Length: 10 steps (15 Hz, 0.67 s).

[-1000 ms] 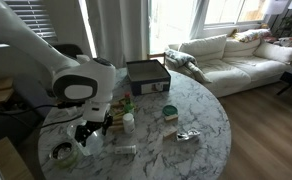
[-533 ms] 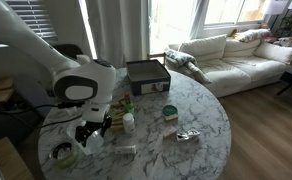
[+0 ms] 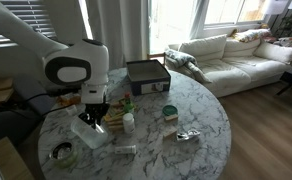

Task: Turn the transparent bucket upside down, then put it in the transparent box

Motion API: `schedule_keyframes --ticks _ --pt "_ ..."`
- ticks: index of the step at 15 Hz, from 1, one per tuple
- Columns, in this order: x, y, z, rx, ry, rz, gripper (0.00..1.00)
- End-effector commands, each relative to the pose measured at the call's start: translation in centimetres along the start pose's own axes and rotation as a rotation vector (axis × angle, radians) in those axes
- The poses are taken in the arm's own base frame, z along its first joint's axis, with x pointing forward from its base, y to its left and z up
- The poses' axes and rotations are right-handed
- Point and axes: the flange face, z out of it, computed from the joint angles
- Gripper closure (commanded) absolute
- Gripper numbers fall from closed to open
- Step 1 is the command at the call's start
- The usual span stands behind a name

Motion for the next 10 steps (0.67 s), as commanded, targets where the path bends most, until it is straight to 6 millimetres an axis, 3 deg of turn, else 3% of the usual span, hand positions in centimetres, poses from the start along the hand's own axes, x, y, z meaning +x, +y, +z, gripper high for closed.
schedule_keyframes --ticks 1,3,10 --pt "-1.6 0.7 -1.0 0.016 0.03 -0.093 0.56" --pt "-1.5 1.4 -0.7 0.012 0.056 -0.115 0.6" --pt "0.3 3.6 2.7 0.038 0.035 -0.053 0.09"
